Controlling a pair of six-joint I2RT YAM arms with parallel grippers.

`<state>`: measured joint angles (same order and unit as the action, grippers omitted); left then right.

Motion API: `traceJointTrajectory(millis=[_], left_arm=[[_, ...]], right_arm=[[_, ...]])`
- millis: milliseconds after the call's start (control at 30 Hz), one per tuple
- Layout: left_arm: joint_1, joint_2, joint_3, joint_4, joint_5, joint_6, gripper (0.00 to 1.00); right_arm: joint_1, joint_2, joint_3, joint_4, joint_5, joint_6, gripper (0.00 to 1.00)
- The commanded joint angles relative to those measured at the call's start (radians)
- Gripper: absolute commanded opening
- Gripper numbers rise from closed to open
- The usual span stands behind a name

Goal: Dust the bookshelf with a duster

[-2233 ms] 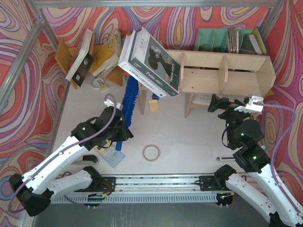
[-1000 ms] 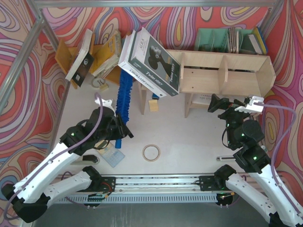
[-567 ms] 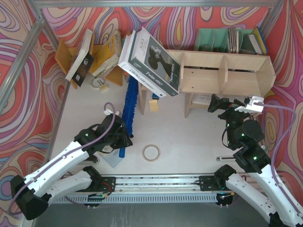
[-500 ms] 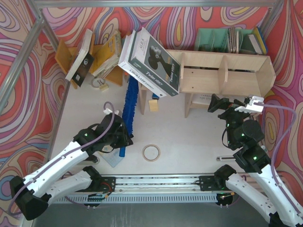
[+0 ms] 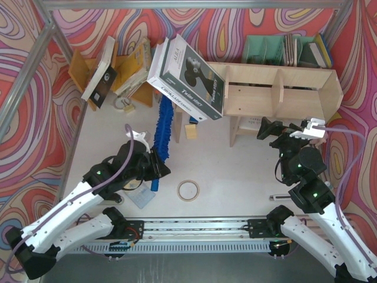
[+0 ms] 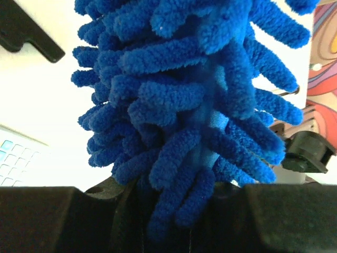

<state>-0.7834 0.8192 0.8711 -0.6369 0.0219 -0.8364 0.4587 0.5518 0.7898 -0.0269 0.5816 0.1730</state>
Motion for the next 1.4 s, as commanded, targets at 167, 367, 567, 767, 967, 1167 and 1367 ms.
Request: traceJointTrajectory(millis=[167,367,567,767,967,1167,1367], left_arm=[[-0.029,0.082,-0.126,0.116,0.001,-0.019,0.0],[-0.031,0.075,-0.027,0.071,-0.039,0.015,0.0],[-0.033,0.069,-0.051,0.088,-0.048,0.014,0.0],[-0.035,0.089,-0.155,0.151,-0.02,-0.03,0.0],[-0.034,0.081,-0.062,0.057,-0.091,0.04,0.0],[-0.035,0.039,0.05,0.008,-0.114,0.085,0.0],[-0.035,0.056,-0.023,0.047,-0.099,0.056,0.0]], right_arm=[[0.001,0.01,0.007,0.027,0.003,-0.004,0.99],[0.001,0.014,0.013,0.025,0.003,-0.011,0.99],[0.0,0.012,0.012,0.027,0.001,-0.01,0.99],[0.001,0.013,0.011,0.025,-0.001,-0.007,0.99],[0.002,0.012,0.01,0.024,-0.002,-0.005,0.99],[0.001,0.01,0.011,0.022,0.0,-0.006,0.99],[0.001,0.007,0.009,0.022,0.0,-0.004,0.99]])
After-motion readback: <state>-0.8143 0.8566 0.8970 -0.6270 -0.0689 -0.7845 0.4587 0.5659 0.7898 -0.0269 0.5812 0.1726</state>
